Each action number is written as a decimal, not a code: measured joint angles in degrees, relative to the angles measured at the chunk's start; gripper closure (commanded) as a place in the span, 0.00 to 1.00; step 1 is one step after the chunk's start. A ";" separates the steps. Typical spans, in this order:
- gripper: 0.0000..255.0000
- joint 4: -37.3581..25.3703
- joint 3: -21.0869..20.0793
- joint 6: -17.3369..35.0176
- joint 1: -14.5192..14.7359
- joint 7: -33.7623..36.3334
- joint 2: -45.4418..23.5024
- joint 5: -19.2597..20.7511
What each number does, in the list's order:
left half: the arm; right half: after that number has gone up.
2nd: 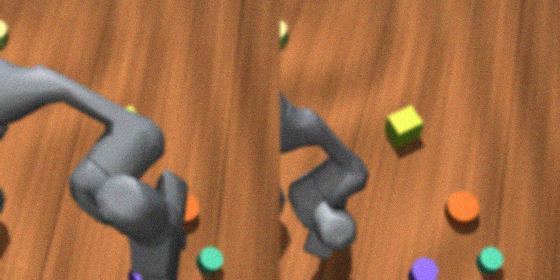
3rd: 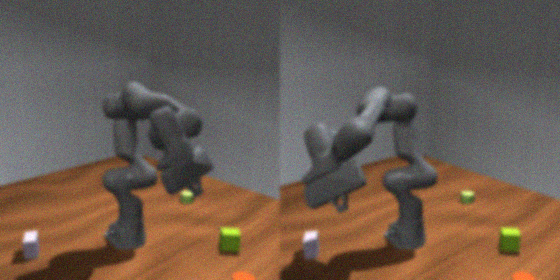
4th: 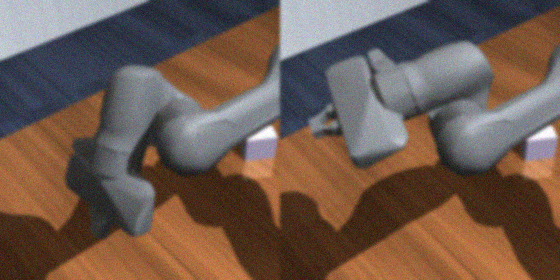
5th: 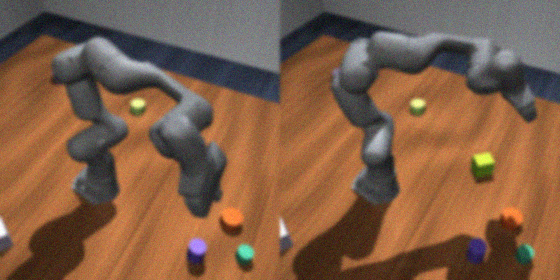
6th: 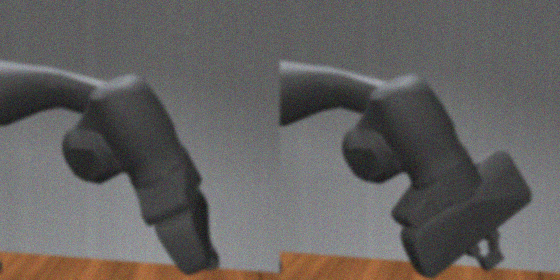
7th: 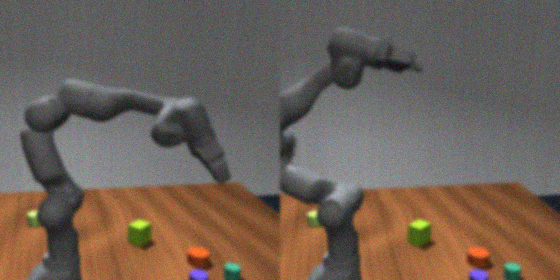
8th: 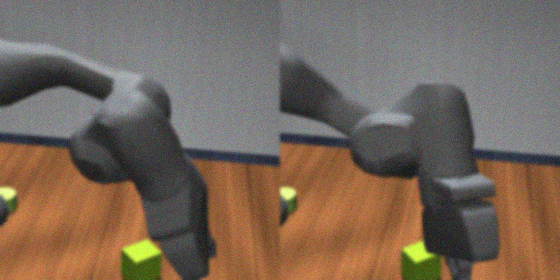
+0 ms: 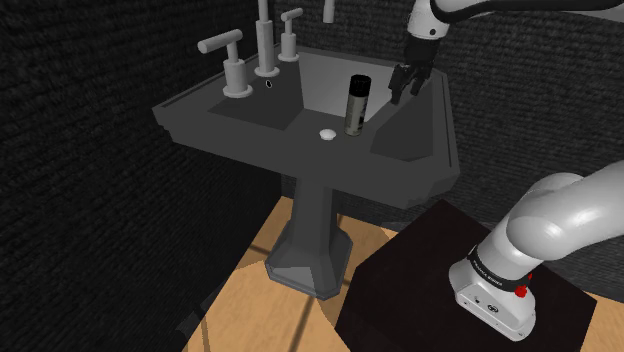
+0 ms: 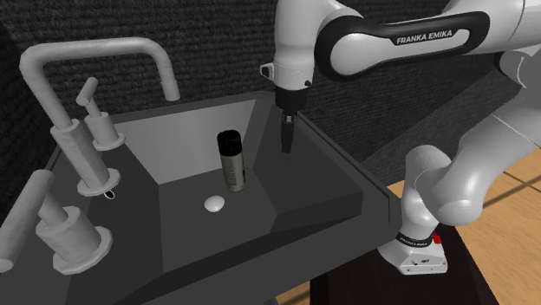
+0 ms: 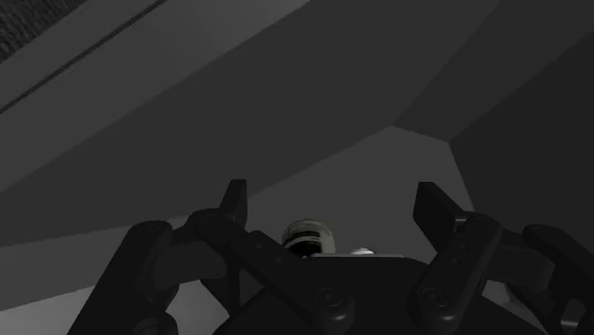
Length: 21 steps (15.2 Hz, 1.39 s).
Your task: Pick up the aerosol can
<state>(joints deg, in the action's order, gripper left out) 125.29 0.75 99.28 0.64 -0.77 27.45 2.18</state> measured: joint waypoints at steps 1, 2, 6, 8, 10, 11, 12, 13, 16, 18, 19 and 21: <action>0.00 -1.72 0.08 0.42 0.04 -0.12 -2.25 -0.14; 0.00 -4.78 0.22 0.00 0.06 -0.34 -5.07 -0.28; 0.00 -15.03 0.30 -0.97 0.27 -0.60 -14.84 -1.01; 0.00 -20.00 0.46 -2.00 0.26 -0.99 -19.08 -1.36; 0.00 -25.86 0.48 -3.36 0.30 -1.18 -23.85 -1.76; 0.00 -28.82 0.50 -4.05 0.30 -1.26 -26.22 -1.91; 0.00 -29.86 0.68 -4.04 0.12 -1.66 -27.35 -1.99; 0.00 -30.01 0.69 -3.75 0.12 -1.66 -27.82 -2.03; 0.00 -28.31 0.66 -1.80 0.15 -1.63 -28.10 -2.06; 0.00 -26.94 0.68 -0.32 0.12 -1.68 -28.20 -2.07; 0.00 -26.05 0.67 0.38 0.14 -1.65 -28.02 -2.07; 1.00 -25.59 0.66 0.89 0.15 -1.64 -28.06 -2.07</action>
<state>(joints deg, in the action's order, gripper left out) 99.70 1.41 100.18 0.79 -2.41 -0.61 0.11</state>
